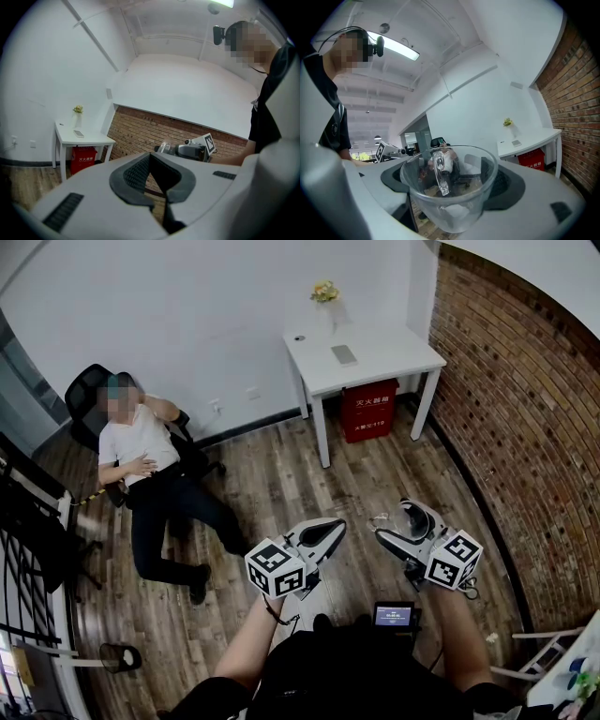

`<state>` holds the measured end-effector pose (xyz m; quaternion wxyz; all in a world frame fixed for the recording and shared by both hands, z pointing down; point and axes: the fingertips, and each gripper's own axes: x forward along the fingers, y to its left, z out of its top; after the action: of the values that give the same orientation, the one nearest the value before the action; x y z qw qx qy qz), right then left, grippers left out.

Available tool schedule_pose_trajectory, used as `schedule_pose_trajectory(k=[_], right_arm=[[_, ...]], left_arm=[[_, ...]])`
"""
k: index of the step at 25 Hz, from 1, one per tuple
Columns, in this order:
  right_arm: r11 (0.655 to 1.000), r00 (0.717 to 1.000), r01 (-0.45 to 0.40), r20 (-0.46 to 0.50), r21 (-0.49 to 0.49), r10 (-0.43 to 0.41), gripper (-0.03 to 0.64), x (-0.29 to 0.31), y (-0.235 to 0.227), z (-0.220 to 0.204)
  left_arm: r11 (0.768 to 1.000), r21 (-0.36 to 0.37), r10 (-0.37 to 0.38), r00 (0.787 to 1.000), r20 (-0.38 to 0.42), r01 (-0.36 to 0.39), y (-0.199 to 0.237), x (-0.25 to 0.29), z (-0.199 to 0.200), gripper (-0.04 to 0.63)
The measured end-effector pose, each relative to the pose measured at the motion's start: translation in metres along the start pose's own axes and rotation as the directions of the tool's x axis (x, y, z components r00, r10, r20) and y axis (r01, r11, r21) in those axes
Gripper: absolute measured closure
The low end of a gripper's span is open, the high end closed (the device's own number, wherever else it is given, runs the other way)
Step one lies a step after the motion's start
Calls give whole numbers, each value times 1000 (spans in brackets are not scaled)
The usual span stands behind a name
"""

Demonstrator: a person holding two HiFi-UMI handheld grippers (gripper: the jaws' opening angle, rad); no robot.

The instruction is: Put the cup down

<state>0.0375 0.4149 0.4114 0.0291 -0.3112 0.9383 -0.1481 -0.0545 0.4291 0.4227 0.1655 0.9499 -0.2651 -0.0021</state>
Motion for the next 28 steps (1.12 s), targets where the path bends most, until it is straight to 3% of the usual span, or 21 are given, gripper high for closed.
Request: schedule_pose_trajectory(k=[28], right_arm=[[1000,1000,-22,17,19,21,176,-15,-13,6]], left_arm=[[1000,-10,2,1000,-23,-2,-7,22,-8,586]])
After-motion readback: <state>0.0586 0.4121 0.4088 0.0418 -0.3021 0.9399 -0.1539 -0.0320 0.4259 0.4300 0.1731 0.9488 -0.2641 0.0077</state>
